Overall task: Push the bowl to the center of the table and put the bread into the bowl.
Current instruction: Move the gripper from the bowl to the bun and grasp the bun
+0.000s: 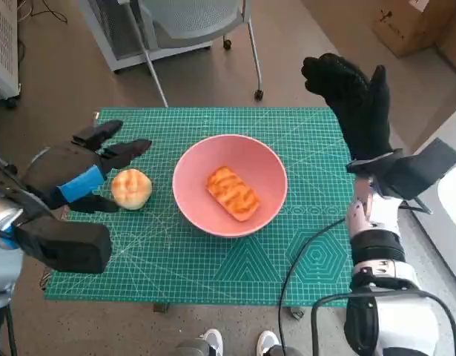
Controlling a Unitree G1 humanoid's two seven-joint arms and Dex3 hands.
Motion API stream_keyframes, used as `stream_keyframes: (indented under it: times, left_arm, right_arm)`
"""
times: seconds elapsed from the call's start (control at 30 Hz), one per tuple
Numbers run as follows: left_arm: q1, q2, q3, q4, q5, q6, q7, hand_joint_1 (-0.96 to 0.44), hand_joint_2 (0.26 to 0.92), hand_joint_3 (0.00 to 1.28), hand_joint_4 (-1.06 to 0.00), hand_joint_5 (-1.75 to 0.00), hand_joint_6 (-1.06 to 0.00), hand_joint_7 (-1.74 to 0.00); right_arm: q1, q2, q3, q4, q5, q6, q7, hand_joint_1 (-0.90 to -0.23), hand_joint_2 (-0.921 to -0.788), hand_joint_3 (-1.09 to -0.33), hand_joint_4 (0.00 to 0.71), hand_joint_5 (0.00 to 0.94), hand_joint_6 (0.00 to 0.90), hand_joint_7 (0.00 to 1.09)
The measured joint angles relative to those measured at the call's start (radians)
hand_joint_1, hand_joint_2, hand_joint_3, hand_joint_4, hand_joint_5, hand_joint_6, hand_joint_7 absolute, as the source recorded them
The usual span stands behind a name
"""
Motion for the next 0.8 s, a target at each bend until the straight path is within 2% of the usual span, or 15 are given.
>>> stream_keyframes:
  times: [0.27, 0.8]
  left_arm:
    - [-0.070, -0.035, -0.074, 0.154, 0.041, -0.002, 0.044, -0.39, 0.715, 0.00, -0.16, 0.00, -0.36, 0.00]
    - [-0.271, -0.134, -0.241, 0.581, 0.137, 0.060, 0.091, -0.31, 0.731, 0.01, -0.09, 0.00, -0.25, 0.00]
  right_arm:
    - [-0.001, -0.003, -0.008, -0.001, 0.003, 0.007, 0.015, -0.661, -0.921, -0.664, 0.205, 0.005, 0.350, 0.00]
    - [0.000, -0.011, -0.026, -0.018, 0.006, 0.017, 0.025, -0.659, -0.921, -0.661, 0.207, 0.003, 0.350, 0.00]
